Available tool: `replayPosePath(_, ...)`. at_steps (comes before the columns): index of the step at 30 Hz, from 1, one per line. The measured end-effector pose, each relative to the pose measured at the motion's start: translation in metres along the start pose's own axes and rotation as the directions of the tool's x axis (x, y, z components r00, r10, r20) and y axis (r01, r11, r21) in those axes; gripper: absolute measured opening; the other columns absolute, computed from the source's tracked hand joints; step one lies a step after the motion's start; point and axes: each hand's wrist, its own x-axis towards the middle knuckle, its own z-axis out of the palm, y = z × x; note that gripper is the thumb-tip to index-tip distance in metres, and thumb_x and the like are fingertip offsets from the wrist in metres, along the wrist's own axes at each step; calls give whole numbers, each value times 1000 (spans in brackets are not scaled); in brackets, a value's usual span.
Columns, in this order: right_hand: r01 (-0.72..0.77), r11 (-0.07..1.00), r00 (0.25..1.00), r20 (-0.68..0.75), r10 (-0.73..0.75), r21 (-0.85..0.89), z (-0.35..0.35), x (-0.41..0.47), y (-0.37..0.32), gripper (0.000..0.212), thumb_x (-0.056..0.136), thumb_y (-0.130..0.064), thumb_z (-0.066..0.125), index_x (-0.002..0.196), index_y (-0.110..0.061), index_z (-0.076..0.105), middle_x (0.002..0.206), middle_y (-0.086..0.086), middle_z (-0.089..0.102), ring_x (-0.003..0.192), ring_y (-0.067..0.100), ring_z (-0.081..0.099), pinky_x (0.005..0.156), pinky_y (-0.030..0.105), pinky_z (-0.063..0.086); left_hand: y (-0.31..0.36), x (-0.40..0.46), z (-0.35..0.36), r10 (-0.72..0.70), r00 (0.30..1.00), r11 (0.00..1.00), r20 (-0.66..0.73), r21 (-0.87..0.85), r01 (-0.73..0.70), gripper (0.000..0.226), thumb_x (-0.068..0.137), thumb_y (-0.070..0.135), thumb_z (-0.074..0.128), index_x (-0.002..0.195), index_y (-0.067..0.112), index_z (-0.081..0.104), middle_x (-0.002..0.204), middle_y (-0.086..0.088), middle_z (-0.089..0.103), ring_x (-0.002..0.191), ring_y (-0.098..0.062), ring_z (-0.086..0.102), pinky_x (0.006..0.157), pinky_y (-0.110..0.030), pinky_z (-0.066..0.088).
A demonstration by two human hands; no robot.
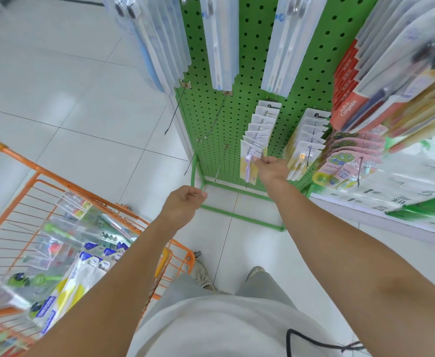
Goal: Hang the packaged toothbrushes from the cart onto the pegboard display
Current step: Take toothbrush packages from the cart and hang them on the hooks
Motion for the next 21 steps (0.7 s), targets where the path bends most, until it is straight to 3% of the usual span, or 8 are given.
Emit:
replayPosePath(4, -10, 999, 999, 33, 11, -37, 0, 1, 5, 23, 96, -30, 68, 100, -7, 69, 102, 1, 68, 93, 16, 56, 89, 22, 43, -14, -15, -3, -40, 998, 999, -39, -24, 39, 14, 94, 30, 68, 103, 19, 68, 108, -11, 69, 98, -21, 63, 89, -36, 51)
replayPosePath(8, -62, 996, 998, 11, 63, -64, 11, 1, 21, 23, 99, -28, 64, 112, -9, 68, 115, 10, 71, 100, 24, 66, 96, 36, 54, -37, -31, -6, -109, 990, 987, -88, -124, 97, 11, 94, 22, 68, 101, 14, 67, 101, -10, 65, 90, -20, 59, 71, -29, 46)
replayPosePath(10, -129, 989, 989, 63, 133, -71, 25, -12, 36, 30, 100, -22, 60, 120, -1, 65, 122, 17, 68, 98, 26, 68, 97, 43, 56, -54, -43, -13, -144, 980, 979, -138, -167, 120, 11, 93, 23, 69, 101, 15, 68, 99, -9, 66, 87, -19, 58, 68, -28, 45)
replayPosePath(13, -219, 973, 947, 225, 230, -74, 58, -57, 61, 11, 97, -11, 57, 98, -3, 65, 101, 21, 67, 75, 21, 59, 82, 39, 59, -84, -61, -33, -185, 950, 966, -252, -224, 129, 4, 93, 24, 69, 94, 19, 68, 93, -6, 67, 82, -19, 61, 67, -30, 47)
replayPosePath(16, -217, 960, 814, 511, 277, -175, 102, -121, 78, 7, 96, -10, 62, 89, -10, 62, 84, 10, 64, 66, 20, 57, 63, 28, 54, -117, -79, -68, -226, 890, 955, -397, -269, 123, 4, 91, 19, 69, 89, 20, 67, 91, -7, 72, 81, -19, 65, 69, -31, 47)
replayPosePath(19, 30, 935, 622, 739, 259, -353, 143, -172, 84, 4, 93, -15, 67, 93, -11, 68, 86, 8, 69, 74, 22, 64, 68, 30, 54, -153, -96, -112, -248, 812, 950, -529, -297, 96, 4, 89, 16, 72, 89, 15, 67, 83, -4, 71, 76, -21, 64, 68, -30, 47)
replayPosePath(21, 208, 902, 540, 813, 216, -378, 170, -194, 83, 7, 90, -15, 72, 94, -11, 69, 84, 8, 68, 76, 21, 62, 71, 34, 51, -176, -108, -140, -237, 763, 959, -601, -271, 85, 9, 87, 17, 75, 90, 15, 66, 77, 1, 67, 72, -18, 61, 67, -30, 47)
